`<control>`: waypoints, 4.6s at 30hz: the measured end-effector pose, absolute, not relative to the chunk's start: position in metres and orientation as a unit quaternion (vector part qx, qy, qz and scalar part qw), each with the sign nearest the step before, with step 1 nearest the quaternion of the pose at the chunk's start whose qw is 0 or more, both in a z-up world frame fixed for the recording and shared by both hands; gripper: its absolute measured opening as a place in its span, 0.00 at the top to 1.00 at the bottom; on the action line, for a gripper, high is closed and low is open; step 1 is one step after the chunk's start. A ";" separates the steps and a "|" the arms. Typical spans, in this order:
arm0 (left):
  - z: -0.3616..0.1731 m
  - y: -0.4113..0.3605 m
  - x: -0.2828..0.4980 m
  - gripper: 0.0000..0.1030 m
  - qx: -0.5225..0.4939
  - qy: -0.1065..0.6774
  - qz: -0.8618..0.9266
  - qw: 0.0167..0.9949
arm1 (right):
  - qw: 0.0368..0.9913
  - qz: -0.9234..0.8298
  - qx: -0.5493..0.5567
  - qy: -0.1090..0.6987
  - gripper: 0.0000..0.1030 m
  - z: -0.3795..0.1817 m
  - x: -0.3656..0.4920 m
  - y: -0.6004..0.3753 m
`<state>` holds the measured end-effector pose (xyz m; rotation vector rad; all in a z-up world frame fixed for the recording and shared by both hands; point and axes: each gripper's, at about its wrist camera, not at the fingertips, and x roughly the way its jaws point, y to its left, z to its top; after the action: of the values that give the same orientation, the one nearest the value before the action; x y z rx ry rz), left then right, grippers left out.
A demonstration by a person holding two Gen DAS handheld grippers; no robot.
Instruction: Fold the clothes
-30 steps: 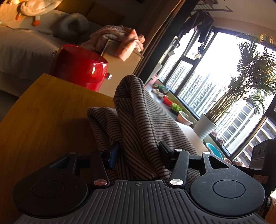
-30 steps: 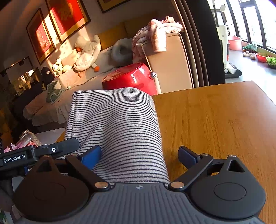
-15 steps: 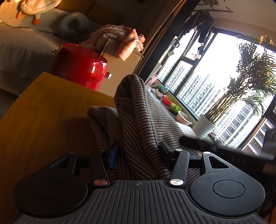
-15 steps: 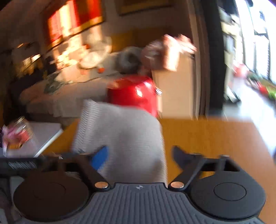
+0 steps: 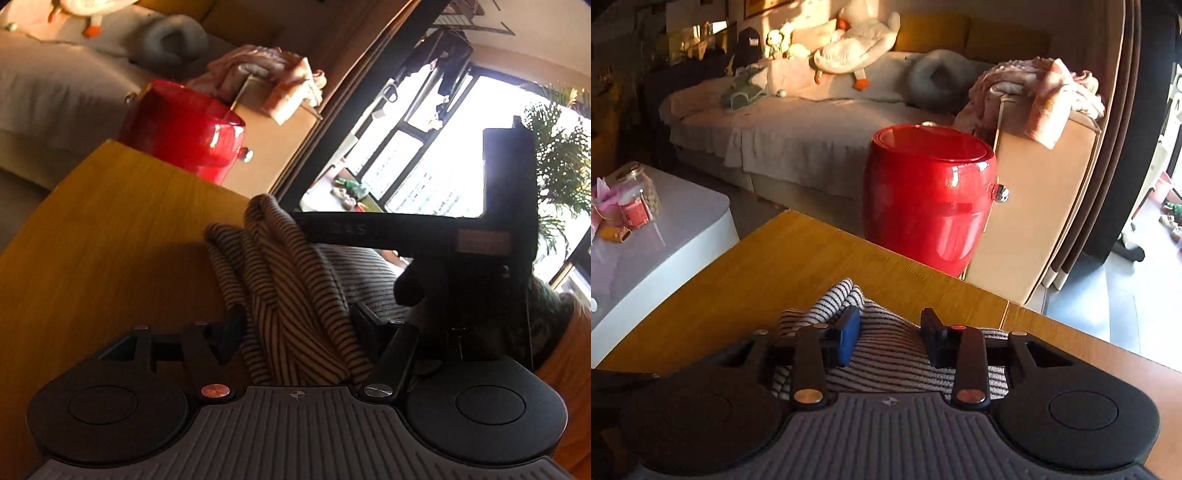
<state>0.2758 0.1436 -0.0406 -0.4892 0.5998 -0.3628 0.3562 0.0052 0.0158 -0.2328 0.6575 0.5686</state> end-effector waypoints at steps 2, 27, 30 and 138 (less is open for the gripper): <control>-0.040 0.143 0.276 0.31 -0.235 0.290 -0.176 0.911 | 0.908 0.273 -0.101 0.301 0.59 0.021 0.347 -0.003; -0.030 0.073 0.108 0.00 -0.084 0.332 -0.038 0.939 | 0.933 0.084 0.032 0.348 0.00 -0.024 0.122 -0.140; -0.030 0.061 0.109 0.00 -0.058 0.339 -0.010 0.939 | 0.932 0.064 0.007 0.357 0.00 -0.026 0.124 -0.136; -0.031 0.052 0.120 0.00 -0.023 0.349 0.066 0.934 | 0.931 0.069 -0.021 0.357 0.00 -0.033 0.124 -0.127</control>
<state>0.1205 0.0522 -0.0313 -0.0468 0.7142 0.1343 0.1243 -0.1266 -0.0329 -0.0427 0.7300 0.1409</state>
